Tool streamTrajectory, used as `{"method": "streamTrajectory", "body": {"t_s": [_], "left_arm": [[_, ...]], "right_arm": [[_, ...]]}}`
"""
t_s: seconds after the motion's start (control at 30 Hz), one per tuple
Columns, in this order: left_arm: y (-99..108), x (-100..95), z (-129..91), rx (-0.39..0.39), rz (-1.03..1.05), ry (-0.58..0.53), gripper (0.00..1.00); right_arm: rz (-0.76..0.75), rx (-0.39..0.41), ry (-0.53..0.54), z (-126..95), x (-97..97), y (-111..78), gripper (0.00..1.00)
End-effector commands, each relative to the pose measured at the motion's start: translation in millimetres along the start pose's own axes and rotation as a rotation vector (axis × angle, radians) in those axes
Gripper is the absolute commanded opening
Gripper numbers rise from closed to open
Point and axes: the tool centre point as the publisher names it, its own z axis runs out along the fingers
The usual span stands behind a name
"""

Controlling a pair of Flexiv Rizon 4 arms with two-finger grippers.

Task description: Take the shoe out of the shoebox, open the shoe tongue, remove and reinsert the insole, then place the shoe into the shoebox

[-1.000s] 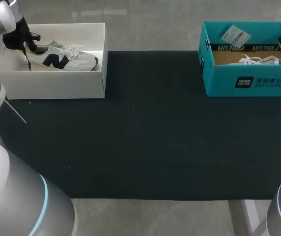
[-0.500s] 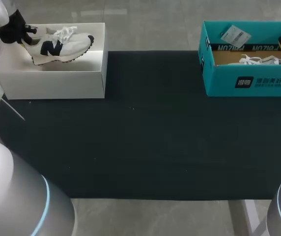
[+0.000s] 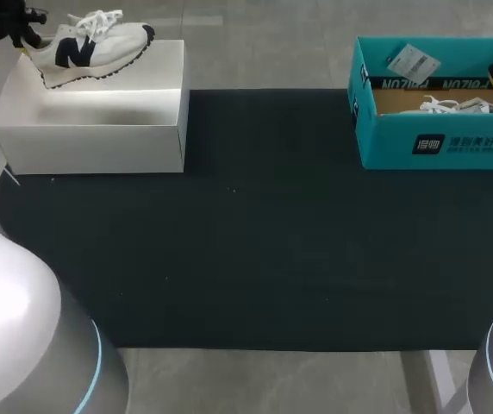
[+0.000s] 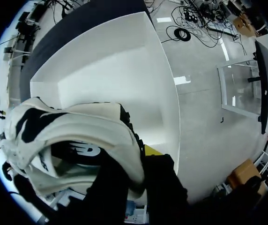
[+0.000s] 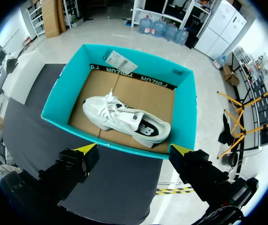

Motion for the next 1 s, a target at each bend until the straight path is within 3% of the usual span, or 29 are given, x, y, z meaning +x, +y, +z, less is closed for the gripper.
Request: {"method": "streamTrajectory", "body": {"t_s": [0.03, 0.33, 1.0], "left_arm": [[-8, -0.8, -59, 0.106, 0.037, -0.009, 0.0], [-14, -9.3, -104, 0.006, 0.135, -0.012, 0.0], [-14, -9.3, -104, 0.006, 0.135, -0.012, 0.0]], "right_arm": [[0.0, 0.0, 0.0, 0, -0.2, 0.2, 1.0], [0.0, 0.0, 0.0, 0, -0.2, 0.2, 1.0], [0.0, 0.0, 0.0, 0, -0.2, 0.2, 1.0]]}}
